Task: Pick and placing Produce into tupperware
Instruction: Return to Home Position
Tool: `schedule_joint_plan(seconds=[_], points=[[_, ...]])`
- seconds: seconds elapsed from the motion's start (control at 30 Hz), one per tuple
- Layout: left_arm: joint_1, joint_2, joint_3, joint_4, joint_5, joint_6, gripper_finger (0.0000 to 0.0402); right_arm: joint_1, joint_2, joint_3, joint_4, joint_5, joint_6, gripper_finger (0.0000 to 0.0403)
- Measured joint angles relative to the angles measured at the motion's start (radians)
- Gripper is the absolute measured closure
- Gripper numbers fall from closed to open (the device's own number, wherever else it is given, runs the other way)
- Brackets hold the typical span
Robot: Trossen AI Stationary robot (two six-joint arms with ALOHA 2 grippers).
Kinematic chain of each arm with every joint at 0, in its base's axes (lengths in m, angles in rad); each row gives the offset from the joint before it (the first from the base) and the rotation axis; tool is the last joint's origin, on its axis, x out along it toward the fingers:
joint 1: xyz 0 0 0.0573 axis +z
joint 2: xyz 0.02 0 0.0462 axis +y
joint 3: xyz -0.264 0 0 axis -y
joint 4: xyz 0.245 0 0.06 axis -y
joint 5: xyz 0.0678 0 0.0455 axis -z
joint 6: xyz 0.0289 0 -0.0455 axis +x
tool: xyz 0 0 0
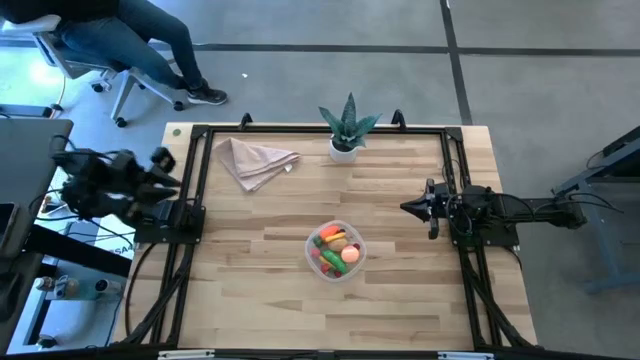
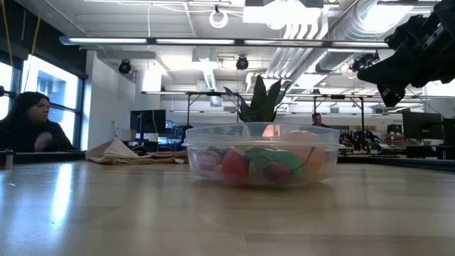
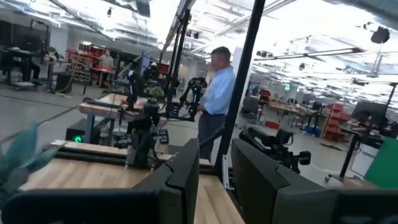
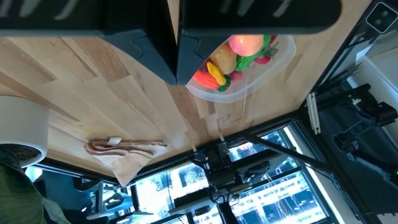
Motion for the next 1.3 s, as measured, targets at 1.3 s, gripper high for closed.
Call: schedule_joint_plan(seconds=[1.3], points=[[0.000, 0.014, -0.709, 0.462, 0.026, 0.019, 0.0318, 0.000, 0.000, 0.000, 0.000, 0.000, 0.000, 0.0402]])
